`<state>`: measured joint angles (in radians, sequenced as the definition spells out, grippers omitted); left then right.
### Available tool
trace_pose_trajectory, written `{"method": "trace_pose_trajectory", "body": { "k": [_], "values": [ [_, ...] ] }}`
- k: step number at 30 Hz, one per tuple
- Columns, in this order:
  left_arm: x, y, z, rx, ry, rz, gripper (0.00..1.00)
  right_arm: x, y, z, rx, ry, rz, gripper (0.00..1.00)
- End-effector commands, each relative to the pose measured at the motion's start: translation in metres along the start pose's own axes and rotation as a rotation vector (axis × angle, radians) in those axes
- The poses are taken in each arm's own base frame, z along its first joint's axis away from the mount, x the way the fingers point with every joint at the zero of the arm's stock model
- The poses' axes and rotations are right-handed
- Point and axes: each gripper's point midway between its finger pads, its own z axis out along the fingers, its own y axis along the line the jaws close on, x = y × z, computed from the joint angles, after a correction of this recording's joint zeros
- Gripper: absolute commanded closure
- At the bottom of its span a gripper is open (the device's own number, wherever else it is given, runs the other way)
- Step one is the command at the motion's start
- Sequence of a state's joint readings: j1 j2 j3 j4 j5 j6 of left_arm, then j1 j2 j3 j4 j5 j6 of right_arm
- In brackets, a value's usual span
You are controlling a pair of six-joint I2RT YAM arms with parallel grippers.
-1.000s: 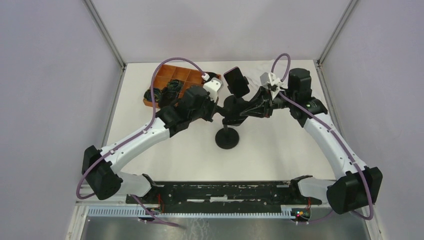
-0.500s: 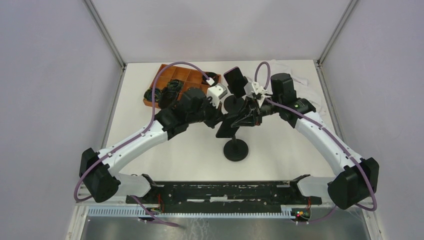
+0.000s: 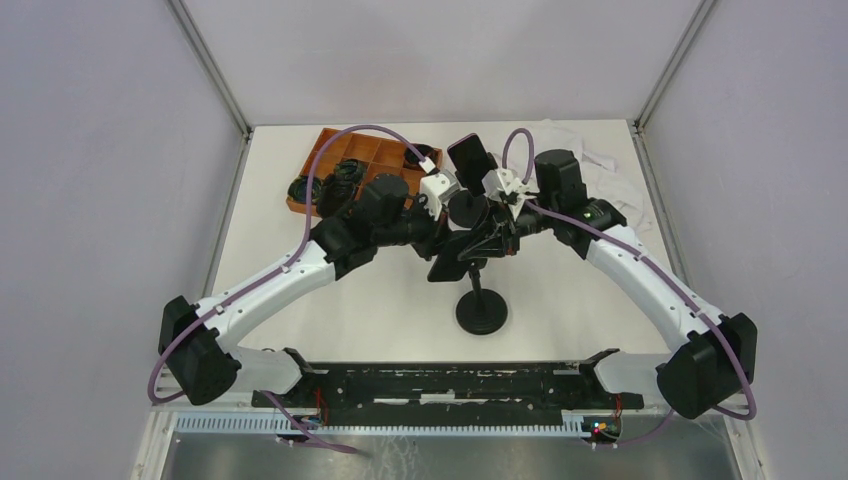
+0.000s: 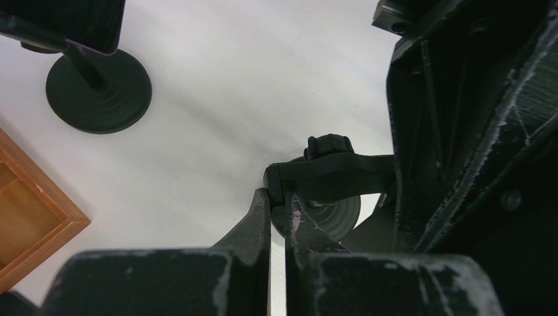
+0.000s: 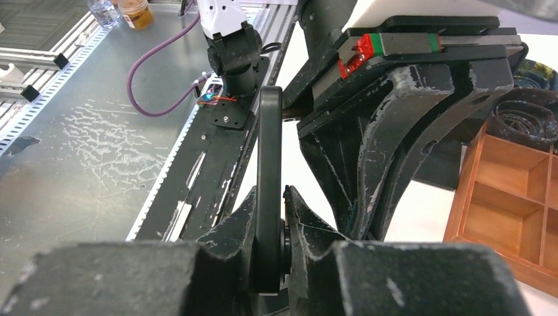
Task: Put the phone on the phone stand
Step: Pick up the phone stand at the center of the board.
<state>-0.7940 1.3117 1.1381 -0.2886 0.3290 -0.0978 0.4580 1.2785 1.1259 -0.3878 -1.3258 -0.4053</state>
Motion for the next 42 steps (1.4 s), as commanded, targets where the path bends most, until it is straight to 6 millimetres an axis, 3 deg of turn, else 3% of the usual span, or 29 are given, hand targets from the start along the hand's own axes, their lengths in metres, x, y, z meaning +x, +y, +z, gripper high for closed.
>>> {"method": "trace_pose_trajectory", "body": {
  "k": [1,8,20,33,42],
  "values": [
    [-0.038,-0.026,-0.008,0.12,-0.129,0.085,0.98,-0.006,0.0,0.002,-0.015,-0.02,-0.042,1.0],
    [-0.038,-0.03,-0.016,0.128,-0.141,0.125,0.98,-0.001,-0.002,-0.003,0.024,-0.01,-0.041,1.0],
    [-0.043,-0.01,-0.025,-0.007,-0.156,0.19,0.98,0.007,-0.01,-0.027,0.157,-0.034,0.004,1.0],
    [-0.052,0.011,-0.026,-0.172,-0.152,0.229,0.98,0.04,-0.044,-0.051,0.379,0.021,0.104,1.0],
    [-0.049,0.007,-0.021,-0.228,-0.134,0.281,0.98,0.058,-0.065,-0.063,0.492,0.041,0.198,1.0]
  ]
}}
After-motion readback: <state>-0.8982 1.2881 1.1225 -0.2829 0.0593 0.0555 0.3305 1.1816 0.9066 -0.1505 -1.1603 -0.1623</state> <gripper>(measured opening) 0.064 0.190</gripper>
